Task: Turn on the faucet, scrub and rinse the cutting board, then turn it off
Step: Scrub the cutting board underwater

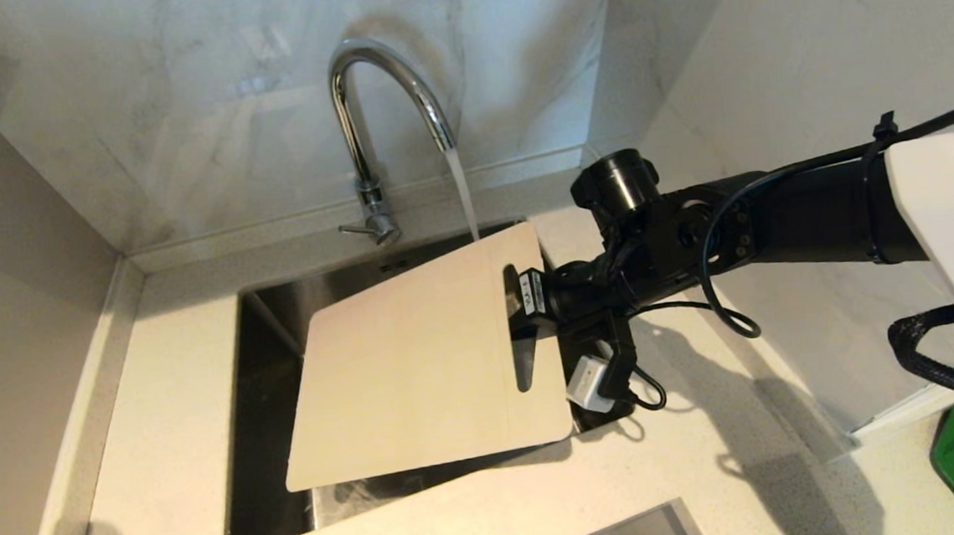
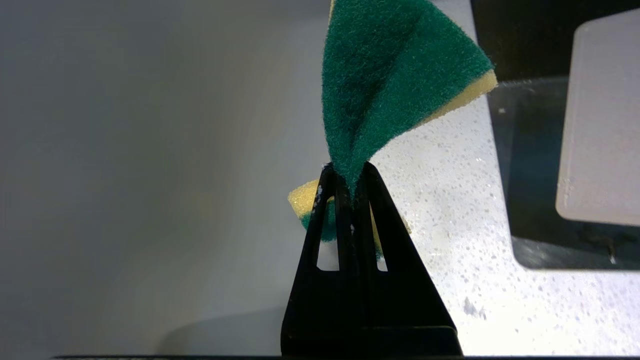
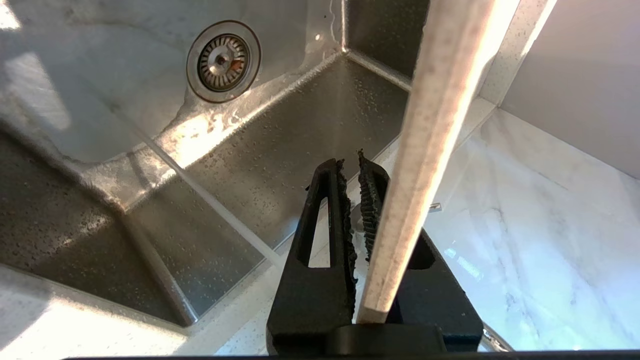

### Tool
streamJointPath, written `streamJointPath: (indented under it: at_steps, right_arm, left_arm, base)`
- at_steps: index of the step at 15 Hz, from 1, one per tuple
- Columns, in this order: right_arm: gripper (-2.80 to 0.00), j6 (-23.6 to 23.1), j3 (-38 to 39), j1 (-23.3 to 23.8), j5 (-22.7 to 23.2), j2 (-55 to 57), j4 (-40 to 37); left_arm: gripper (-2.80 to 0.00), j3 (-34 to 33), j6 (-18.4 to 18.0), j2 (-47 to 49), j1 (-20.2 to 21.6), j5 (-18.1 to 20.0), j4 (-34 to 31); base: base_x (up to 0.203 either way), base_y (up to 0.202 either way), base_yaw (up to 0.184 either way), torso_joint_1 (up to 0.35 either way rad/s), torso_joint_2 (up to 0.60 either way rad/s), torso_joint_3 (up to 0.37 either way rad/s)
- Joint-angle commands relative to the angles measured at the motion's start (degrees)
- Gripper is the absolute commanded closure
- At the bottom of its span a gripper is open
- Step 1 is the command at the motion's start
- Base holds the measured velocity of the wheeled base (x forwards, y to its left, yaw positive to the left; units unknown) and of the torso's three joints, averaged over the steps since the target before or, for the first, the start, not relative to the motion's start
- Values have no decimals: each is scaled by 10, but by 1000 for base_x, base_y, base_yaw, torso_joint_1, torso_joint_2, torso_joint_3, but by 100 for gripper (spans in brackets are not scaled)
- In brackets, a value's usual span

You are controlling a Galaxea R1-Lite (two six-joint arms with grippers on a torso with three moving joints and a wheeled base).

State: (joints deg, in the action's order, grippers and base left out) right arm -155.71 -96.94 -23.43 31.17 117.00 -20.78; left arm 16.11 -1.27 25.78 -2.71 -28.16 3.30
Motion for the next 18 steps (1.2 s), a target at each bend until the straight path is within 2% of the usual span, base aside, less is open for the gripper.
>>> streamJointPath:
  at_steps: [1,3,6,8,11,18]
  right_arm:
    - [0,-9,-1,0,3,3,0]
    - [0,-9,-1,0,3,3,-1]
    - [0,0,-1,0,3,2,0]
    - [0,0,-2,0,3,2,0]
    - [0,0,-1,0,4,0,0]
    - [0,4,2,-1,4,1,12]
  left_arm:
    - [0,-16,-1,23,26,-1,25]
    - [0,-18,0,28,29,-1,45]
    - [0,-47,1,68,35,-1,151]
    - [0,-66,2,110,63,11,220]
    - [0,-85,6,160,100,44,280]
    - [0,-89,7,165,101,64,289]
  base:
    - [0,0,0,0,0,0]
    - [0,0,0,0,0,0]
    - [0,0,0,0,0,0]
    - [0,0,0,0,0,0]
    - [0,0,0,0,0,0]
    - [0,0,0,0,0,0]
